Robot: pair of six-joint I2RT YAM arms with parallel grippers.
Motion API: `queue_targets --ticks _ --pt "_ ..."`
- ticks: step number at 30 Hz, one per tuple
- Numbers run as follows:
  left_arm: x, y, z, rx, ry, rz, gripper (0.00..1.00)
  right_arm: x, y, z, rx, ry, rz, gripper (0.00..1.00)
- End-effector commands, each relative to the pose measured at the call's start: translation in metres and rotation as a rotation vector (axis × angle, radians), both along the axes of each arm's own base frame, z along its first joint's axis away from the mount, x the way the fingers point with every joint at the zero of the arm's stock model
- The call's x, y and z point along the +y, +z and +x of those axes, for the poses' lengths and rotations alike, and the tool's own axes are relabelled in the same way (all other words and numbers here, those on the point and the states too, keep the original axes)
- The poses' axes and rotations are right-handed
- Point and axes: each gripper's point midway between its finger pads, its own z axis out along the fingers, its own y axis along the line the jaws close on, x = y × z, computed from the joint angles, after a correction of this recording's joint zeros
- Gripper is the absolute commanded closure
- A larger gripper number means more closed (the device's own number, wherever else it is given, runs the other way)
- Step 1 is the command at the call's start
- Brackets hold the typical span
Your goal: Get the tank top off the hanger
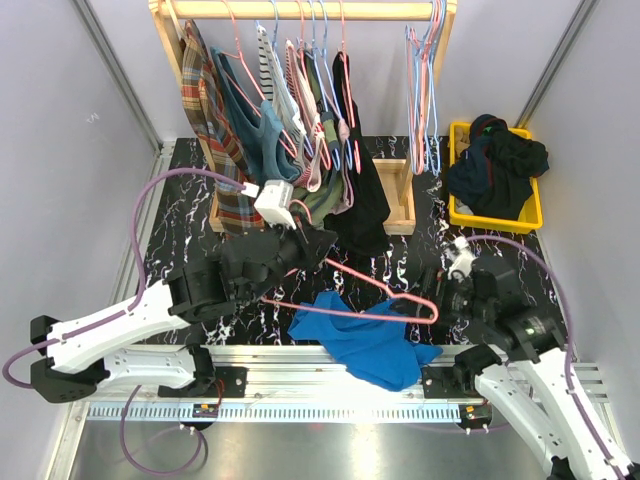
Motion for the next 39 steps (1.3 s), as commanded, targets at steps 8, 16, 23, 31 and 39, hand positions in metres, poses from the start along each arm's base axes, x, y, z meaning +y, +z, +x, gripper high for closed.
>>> queue_targets --ticks 8,16,23,31,39 --pt "0.048 -0.086 -0.033 0.103 -0.162 0.471 1.00 -0.043 0.094 0.006 -0.264 -0.116 -0.167 0.00" --pt "0.040 -0.090 -0.017 0.117 -0.164 0.481 1.00 0.018 0.107 -0.059 -0.277 0.407 0.169 0.03" --pt "0.012 -0.095 -0.012 0.136 -0.237 0.495 1.00 0.020 0.112 -0.076 -0.281 0.514 0.205 0.04" --pt "-0.004 -0.083 -0.006 0.131 -0.277 0.445 1.00 0.027 0.083 -0.070 -0.193 0.542 0.202 0.08" --pt "-0.022 -0.069 0.020 0.104 -0.224 0.506 1.00 0.038 0.076 -0.067 -0.155 0.614 0.145 0.11"
